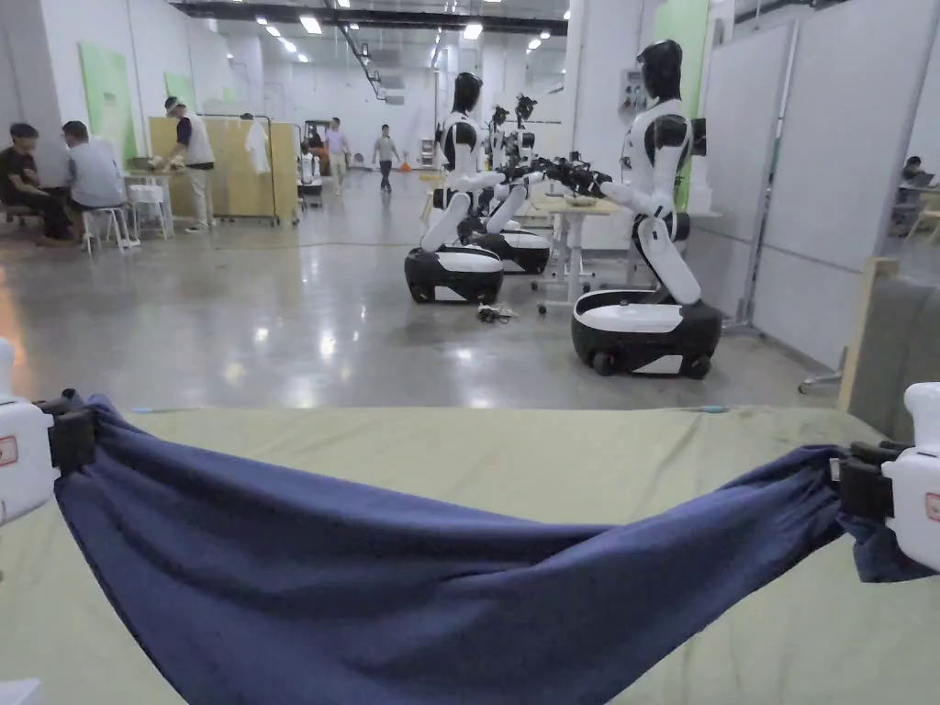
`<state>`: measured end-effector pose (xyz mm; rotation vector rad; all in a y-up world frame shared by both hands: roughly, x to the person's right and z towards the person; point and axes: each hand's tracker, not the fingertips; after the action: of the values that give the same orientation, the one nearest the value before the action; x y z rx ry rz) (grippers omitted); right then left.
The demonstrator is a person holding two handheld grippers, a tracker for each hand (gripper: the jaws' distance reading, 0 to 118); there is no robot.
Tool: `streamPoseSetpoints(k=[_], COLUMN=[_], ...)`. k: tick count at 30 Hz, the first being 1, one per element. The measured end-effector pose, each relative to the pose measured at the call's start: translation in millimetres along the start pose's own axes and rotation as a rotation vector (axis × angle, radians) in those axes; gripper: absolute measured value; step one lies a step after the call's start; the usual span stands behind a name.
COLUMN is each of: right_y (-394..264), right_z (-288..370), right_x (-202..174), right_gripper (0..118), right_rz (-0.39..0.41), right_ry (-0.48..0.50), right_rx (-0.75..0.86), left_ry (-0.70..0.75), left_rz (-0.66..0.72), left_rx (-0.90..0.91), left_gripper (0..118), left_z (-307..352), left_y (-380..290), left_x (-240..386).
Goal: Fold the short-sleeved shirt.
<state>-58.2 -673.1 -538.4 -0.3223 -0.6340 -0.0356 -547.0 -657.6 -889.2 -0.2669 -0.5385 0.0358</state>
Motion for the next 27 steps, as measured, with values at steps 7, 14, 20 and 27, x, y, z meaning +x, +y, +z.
streamPoseSetpoints(k=[7, 14, 20, 27], right_y=[51.4, 88.7, 140.2, 195.5], right_z=[34.0, 15.8, -46.9, -130.2], right_x=[2.6, -13.3, -27.6, -41.7], right_gripper=[12, 12, 12, 12], right_rz=[0.016, 0.079, 0.095, 0.141], right_ry=[-0.043, -0.062, -0.095, -0.155], right_rx=[0.095, 0.116, 0.115, 0.175], left_ry=[0.064, 0.087, 0.133, 0.253], left_rz=[0.013, -0.018, -0.068, -0.153], left_rx=[0.053, 0.052, 0.052, 0.063], left_gripper=[0, 0, 0, 0], left_z=[14.2, -0.1, -47.7, -140.1], left_y=[43.5, 62.7, 102.9, 152.8], left_x=[-43.9, -37.1, -20.5, -13.5])
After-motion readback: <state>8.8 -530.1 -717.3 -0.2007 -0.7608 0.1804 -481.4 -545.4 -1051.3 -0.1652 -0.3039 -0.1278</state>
